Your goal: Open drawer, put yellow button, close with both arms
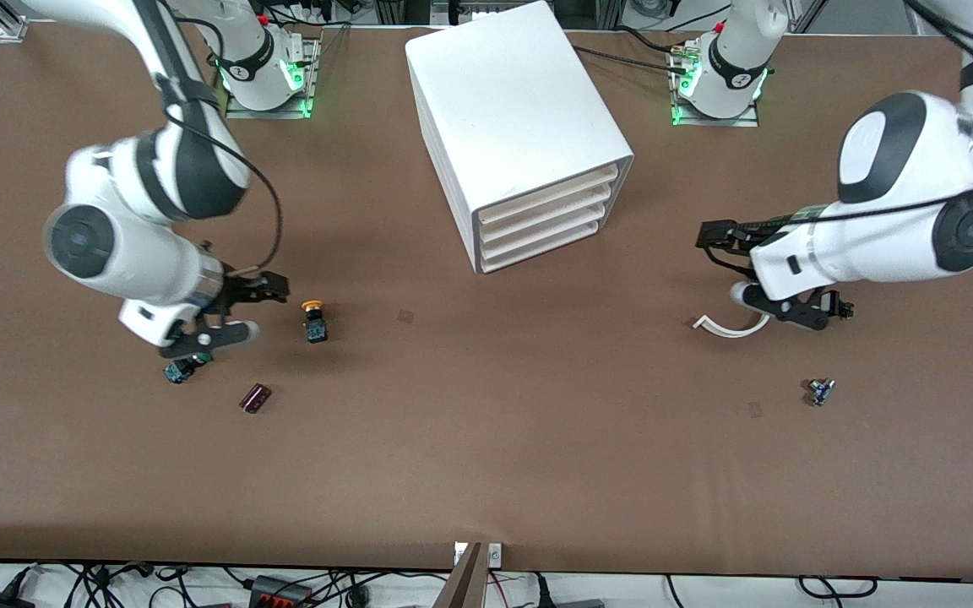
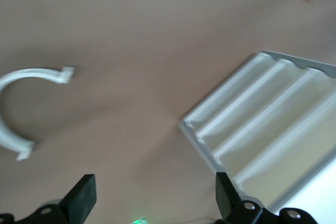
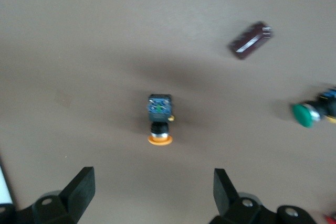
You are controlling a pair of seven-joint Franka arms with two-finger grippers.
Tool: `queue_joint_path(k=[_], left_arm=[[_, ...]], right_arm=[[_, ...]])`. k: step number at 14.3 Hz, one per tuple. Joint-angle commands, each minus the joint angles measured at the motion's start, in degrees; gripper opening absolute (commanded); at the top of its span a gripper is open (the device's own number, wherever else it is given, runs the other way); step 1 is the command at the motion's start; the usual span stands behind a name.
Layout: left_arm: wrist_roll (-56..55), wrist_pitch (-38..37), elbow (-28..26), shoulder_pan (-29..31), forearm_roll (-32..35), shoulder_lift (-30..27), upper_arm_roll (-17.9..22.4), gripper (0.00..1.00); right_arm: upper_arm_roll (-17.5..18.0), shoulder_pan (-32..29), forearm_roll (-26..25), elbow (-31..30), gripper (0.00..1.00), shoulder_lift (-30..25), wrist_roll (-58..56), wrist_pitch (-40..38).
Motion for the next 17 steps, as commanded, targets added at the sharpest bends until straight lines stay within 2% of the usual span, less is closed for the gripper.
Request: queue_joint_path(k=[1,4,5,6,7,8,10,11,15,17], left_arm=[[8.2,-2.0,-1.9,1.0,-12.2,3.1,0.0,1.0],[19.1,-1.8,-8.0,1.0,-24.5,4.8,0.0,1.0],[23.3,-1.6,-10.3,0.9,-28.4,5.0,0.0,0.94],[27.7,-1.4,-12.2,0.4,-30.4,5.0,0.0,0.82],[30.3,-1.4,-13.8,0.0,-31.6,5.0,-0.1,0.74],[31.6,-1.4,-15.8,-0.5,-34.1,5.0,-0.1,0.7],[37.1,-1.4,-19.1,-0.7,-37.7,5.1,-0.1,0.56],[38.8,-1.4,-20.4,-0.8,-38.8,5.5,-0.1,0.52],[40.9,-1.4,-24.2,-0.8,-41.7,5.6,-0.2,0.52],[44.5,-1.1,-26.8,-0.9,-44.4,5.6,-1.9,0.5]], right_arm=[[-0.5,2.2,-0.2,0.8,1.0,5.1,0.6,3.4],[-0.6,2.6,-1.0,0.8,1.0,9.2,0.7,6.1],[-0.5,2.7,-1.0,0.8,1.0,9.8,0.7,6.4],[-0.6,2.6,-1.0,0.8,1.0,10.9,0.7,6.7],[-0.6,2.3,-1.0,0.8,1.0,11.7,0.7,7.1],[-0.6,2.3,-0.9,0.8,1.0,12.7,0.8,7.6],[-0.6,2.6,-0.8,0.8,1.0,14.1,0.8,8.1],[-0.5,2.7,-0.8,0.8,1.0,14.7,0.8,8.0],[-0.5,2.5,-0.8,0.4,1.0,15.5,0.3,7.5],[-0.5,2.8,-0.9,0.2,0.97,15.5,0.2,7.3]])
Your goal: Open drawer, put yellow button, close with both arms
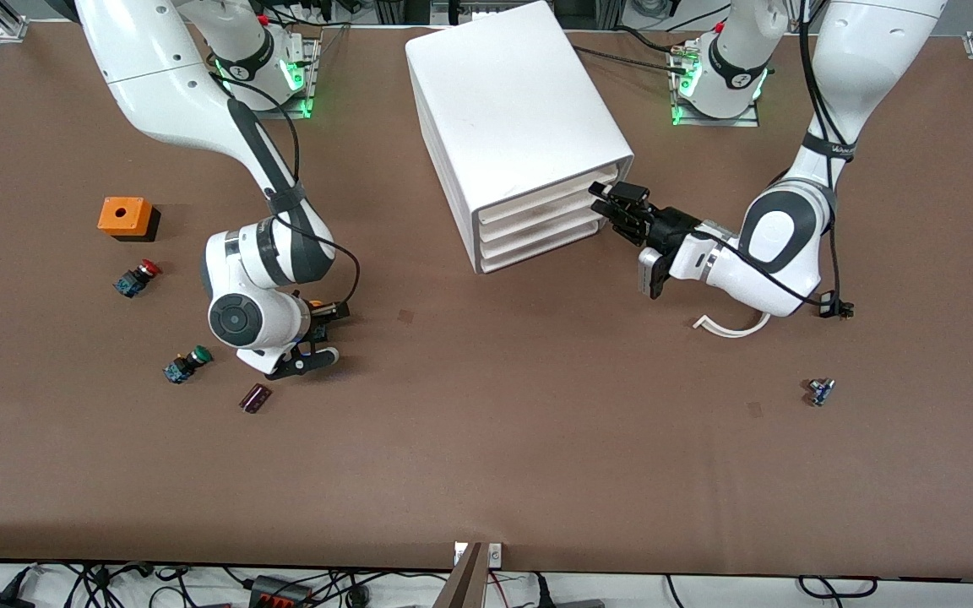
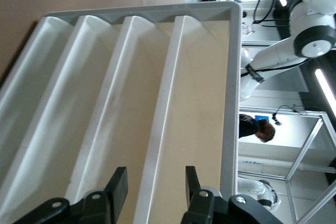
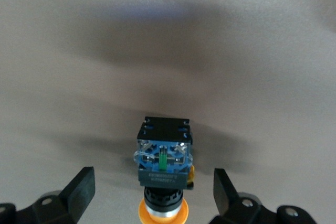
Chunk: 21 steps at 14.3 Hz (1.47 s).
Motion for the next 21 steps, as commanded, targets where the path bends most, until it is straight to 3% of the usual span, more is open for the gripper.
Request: queue_joint_path(k=[1,2,5,8,10,16,20,21], left_arm=[[5.1,1.2,-4.1,-0.2,-2.9,-0.8,-1.2,0.45],[6.0,1.7,-4.3,-0.3,-2.9,-0.8,-1.3,0.4],[6.3,1.7,-4.3,-0.5,-2.9,-0.4,-1.2,0.19],[6.3,1.8,-3.9,-0.5,-2.9,0.5,-1.2,0.02],[5.7,2.5,-2.9,-0.1,-2.4,0.6,-1.0,0.0],[3.5,2.7,10.4,1.7,2.7,9.1,1.3,0.0],[1.3,2.8,18.5,1.8,2.9,15.1,2.7,0.01],[1.3,2.8,19.2,1.8,2.9,15.5,3.1,0.06]], right_arm=[[0.0,0.3,-0.6,0.1,0.83,-0.2,-0.1,-0.4],[0.0,0.2,-0.6,0.1,0.68,-0.1,-0.2,-0.4],[-0.1,0.2,-0.6,0.2,0.54,0.3,-0.4,-0.3],[-0.1,0.1,-0.6,0.9,0.23,-0.1,-0.7,-0.3],[-0.1,0.2,-0.6,3.5,0.1,-0.2,-2.3,-0.7],[0.2,0.4,0.1,12.5,0.05,-3.9,-2.6,-2.4],[0.3,4.0,0.3,24.8,0.02,-3.9,-2.3,-7.9],[0.3,5.5,0.3,28.4,0.01,-3.9,-2.3,-10.9]])
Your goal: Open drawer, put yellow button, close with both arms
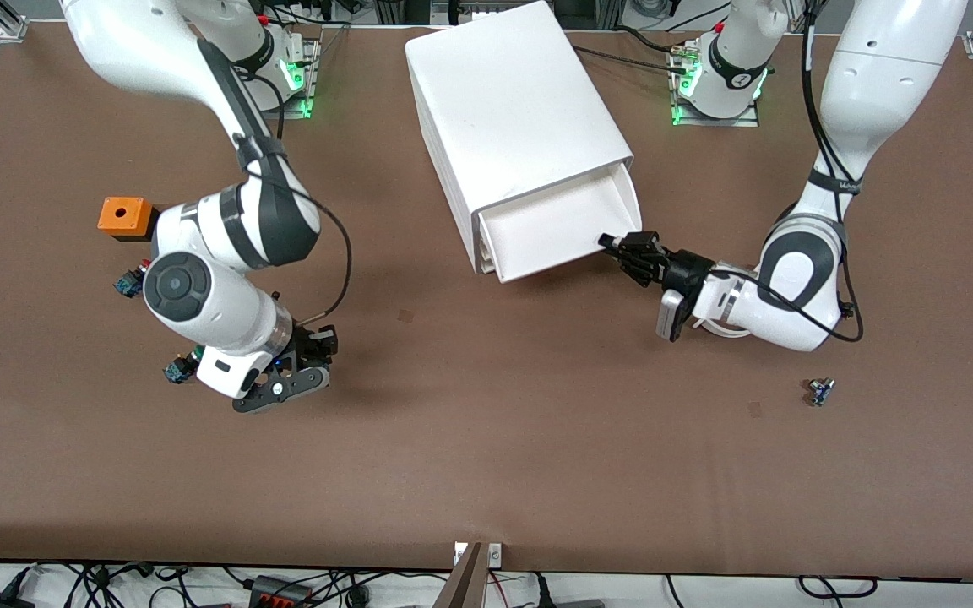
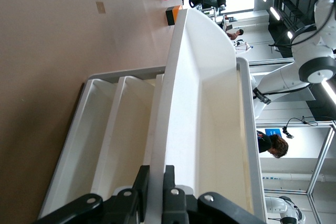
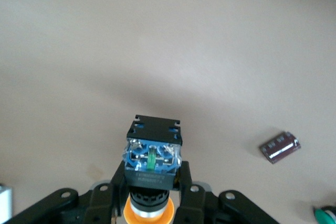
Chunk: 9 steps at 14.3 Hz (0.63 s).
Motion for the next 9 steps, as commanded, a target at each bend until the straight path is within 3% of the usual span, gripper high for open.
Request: queue_joint_path(k=[1,2,7,9], left_arm=[[-2.3,2.3,5.1,-0.8,2.6,4.7,1.4,0.49],[-2.9,2.3,5.1,-0.6,2.6,4.5,1.5,0.99],[-10.9,-0.8,5.2,1.4,3.0,1.2,2.3,1.0],[-15.6,-1.5,5.7,1.6,6.6,-1.3,2.8,1.0]], right_arm=[[-0.2,4.1,0.4,10.2,0.0,0.8,-0.3,-8.4],[-0.3,5.6,0.3,12.1,0.0,0.8,-0.2,-10.5],[0.3,12.1,0.4,14.9,0.0,0.1,8.8,-12.4],[0.5,15.4,0.4,16.3,0.0,0.4,14.9,-11.2]])
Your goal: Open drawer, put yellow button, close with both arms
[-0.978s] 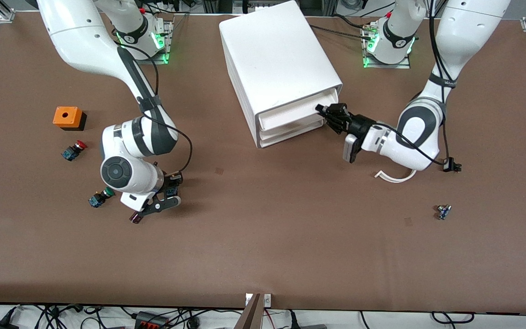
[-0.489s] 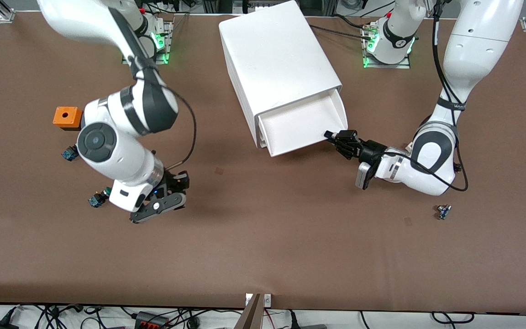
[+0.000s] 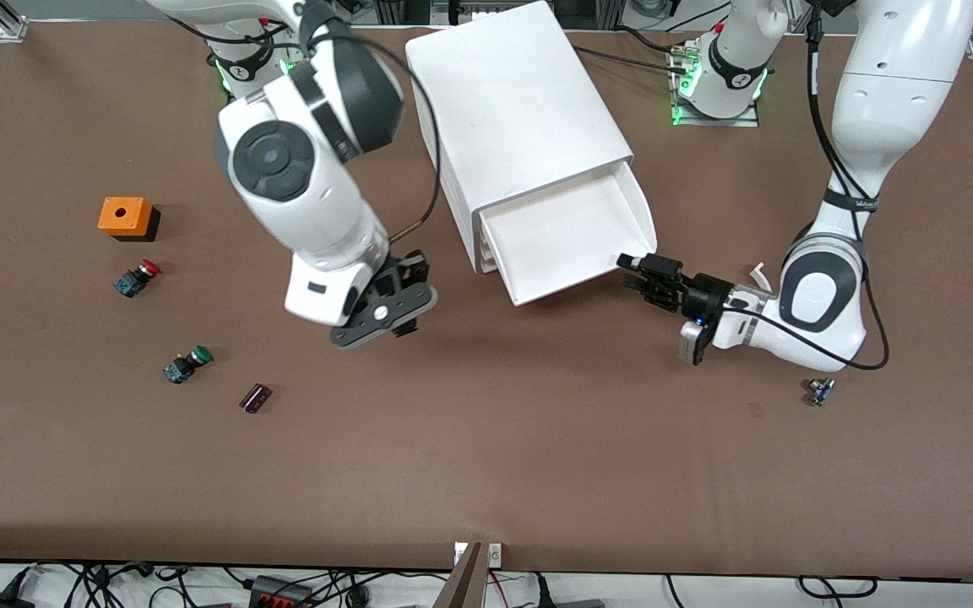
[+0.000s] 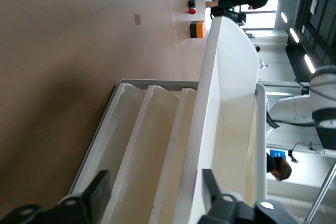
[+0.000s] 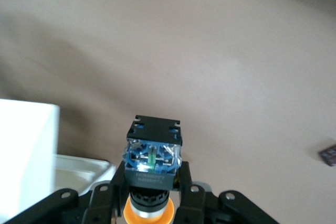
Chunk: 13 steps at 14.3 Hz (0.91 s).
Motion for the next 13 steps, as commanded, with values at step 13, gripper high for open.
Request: queue_joint_path(k=[13], left_arm=[[-44.7,-2.8,13.9,-2.7,50.0,-9.9,-0.9,1.0]], right_arm=[[1.2,13.7,0.3,3.5,0.0,4.6,20.8,7.6]])
